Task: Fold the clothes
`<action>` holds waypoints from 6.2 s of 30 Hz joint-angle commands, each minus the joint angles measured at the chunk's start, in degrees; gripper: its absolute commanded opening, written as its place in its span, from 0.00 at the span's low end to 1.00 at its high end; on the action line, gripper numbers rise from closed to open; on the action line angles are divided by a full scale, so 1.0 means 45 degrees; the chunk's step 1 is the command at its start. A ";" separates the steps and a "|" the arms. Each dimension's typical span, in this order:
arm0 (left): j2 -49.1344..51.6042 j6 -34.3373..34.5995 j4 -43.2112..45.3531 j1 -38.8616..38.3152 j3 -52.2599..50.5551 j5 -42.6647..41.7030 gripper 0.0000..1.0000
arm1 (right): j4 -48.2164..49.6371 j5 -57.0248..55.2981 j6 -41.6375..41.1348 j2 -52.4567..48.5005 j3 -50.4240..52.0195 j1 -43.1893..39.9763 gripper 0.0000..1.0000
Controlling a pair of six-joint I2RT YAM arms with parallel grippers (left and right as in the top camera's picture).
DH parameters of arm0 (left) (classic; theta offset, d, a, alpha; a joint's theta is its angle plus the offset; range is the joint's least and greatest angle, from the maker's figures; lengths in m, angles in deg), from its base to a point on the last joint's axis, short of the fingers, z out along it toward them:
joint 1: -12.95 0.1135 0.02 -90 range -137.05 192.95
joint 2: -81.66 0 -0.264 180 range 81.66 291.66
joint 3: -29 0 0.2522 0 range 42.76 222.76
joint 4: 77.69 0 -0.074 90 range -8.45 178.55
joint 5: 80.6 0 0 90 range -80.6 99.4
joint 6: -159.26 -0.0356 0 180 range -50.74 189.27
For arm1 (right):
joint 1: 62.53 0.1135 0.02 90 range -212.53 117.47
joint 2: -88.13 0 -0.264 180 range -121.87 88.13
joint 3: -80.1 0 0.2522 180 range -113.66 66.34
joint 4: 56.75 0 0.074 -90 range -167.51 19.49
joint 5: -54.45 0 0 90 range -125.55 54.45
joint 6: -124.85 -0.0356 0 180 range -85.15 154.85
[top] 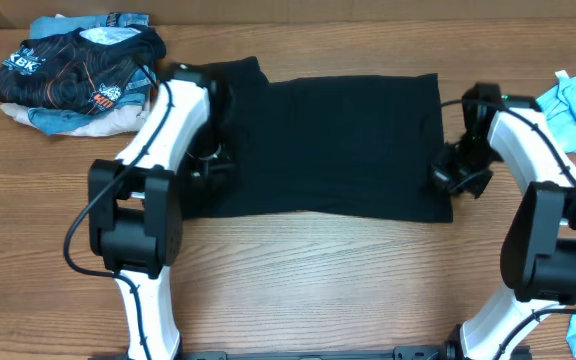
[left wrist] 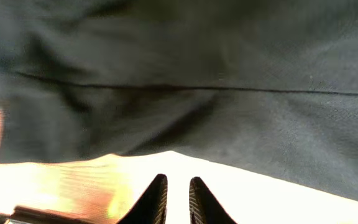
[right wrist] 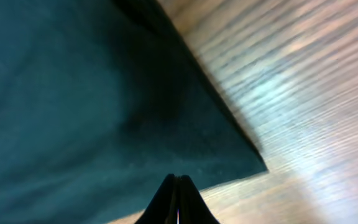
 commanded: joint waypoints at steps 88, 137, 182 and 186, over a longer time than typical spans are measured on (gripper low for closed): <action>0.0908 -0.0379 1.2774 0.2074 0.1506 -0.0714 1.00 | 0.3225 0.1734 0.1831 0.0962 -0.2118 -0.0520 1.00; 0.3211 0.0418 1.5878 0.2239 0.1515 -0.0733 0.89 | 0.4012 0.1739 0.2322 0.0962 -0.1248 -0.0520 1.00; 0.4046 0.0427 1.7296 0.1724 0.1515 0.0194 0.54 | 0.4396 0.1739 0.2283 0.0962 -0.1243 -0.0520 1.00; 0.4046 0.0432 1.7301 0.1724 0.1515 0.0189 0.36 | 0.4401 0.1734 0.2283 0.0962 -0.1243 -0.0520 1.00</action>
